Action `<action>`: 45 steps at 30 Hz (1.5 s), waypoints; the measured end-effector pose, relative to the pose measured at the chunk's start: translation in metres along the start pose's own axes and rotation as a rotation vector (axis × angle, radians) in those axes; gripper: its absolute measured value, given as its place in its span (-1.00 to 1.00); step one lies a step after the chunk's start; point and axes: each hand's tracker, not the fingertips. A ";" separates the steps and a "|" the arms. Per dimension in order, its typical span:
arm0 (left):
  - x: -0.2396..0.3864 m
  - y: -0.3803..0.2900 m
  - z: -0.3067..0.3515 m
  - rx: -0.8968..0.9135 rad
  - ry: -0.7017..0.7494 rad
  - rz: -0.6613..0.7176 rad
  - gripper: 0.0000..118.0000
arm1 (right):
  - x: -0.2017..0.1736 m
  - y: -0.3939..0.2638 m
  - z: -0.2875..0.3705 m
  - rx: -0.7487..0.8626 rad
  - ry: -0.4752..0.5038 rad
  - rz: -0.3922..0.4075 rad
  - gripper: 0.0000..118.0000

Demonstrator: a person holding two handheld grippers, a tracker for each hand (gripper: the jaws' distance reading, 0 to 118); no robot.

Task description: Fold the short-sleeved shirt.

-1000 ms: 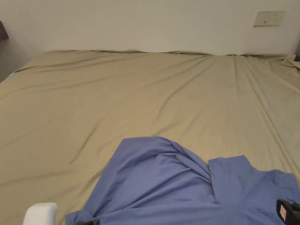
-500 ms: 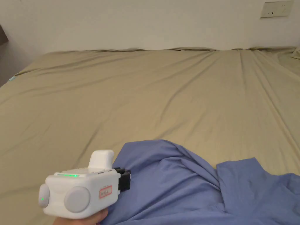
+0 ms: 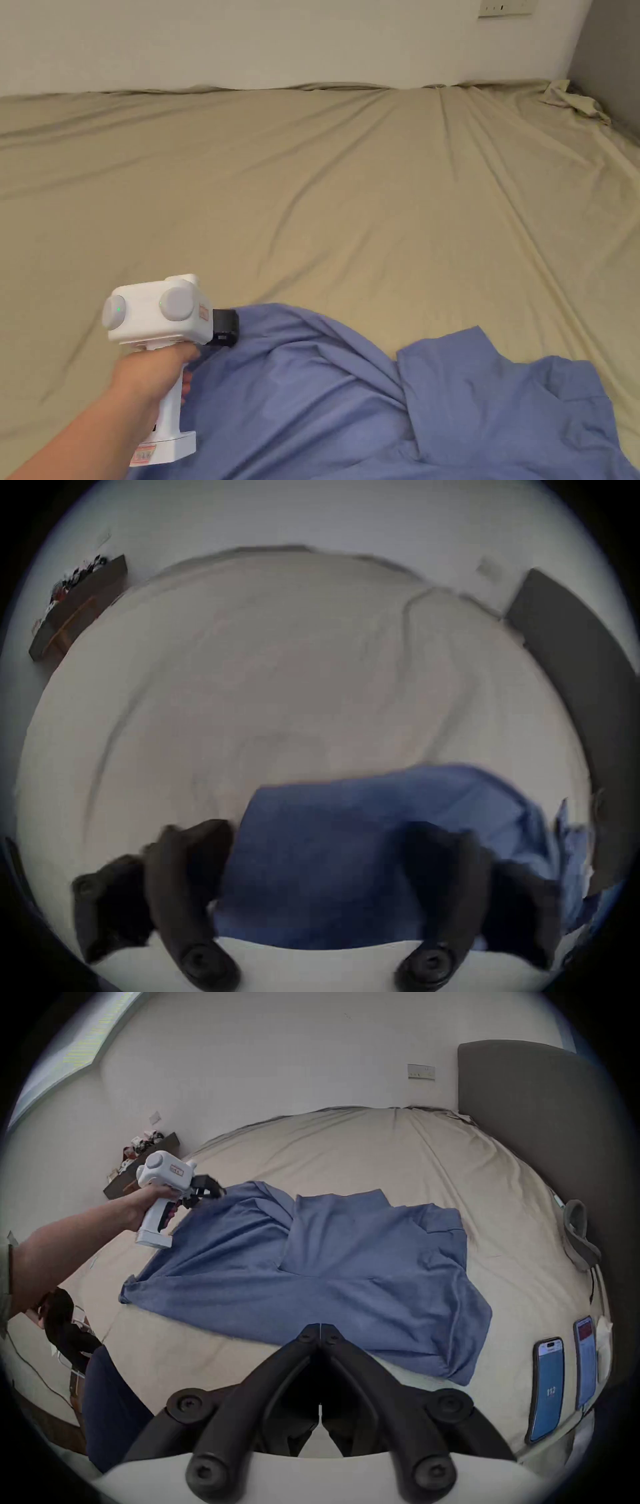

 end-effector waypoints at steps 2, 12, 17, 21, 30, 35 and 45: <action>0.015 -0.006 0.017 0.141 0.066 -0.189 0.17 | 0.004 0.004 0.001 0.018 -0.050 0.004 -0.97; -0.001 -0.052 0.117 0.217 -0.253 -0.066 -0.96 | 0.083 0.065 -0.008 0.049 -0.200 -0.055 -0.96; -0.023 -0.054 0.154 0.272 -0.319 -0.019 -0.96 | 0.120 0.124 -0.054 0.014 -0.156 -0.015 0.98; -0.023 -0.053 0.163 0.282 -0.315 -0.024 -0.96 | 0.160 0.165 -0.135 -0.179 -0.274 -0.012 1.00; -0.029 -0.058 0.157 0.264 -0.338 0.032 -0.96 | 0.144 0.138 -0.164 -0.331 -0.237 -0.018 -0.90; -0.041 -0.054 0.182 0.304 -0.445 0.109 -0.96 | 0.145 0.173 -0.080 0.007 0.003 -0.186 -0.93; -0.082 -0.008 0.346 0.848 -0.926 0.250 -0.96 | 0.072 0.296 0.106 0.463 -0.058 0.183 -0.93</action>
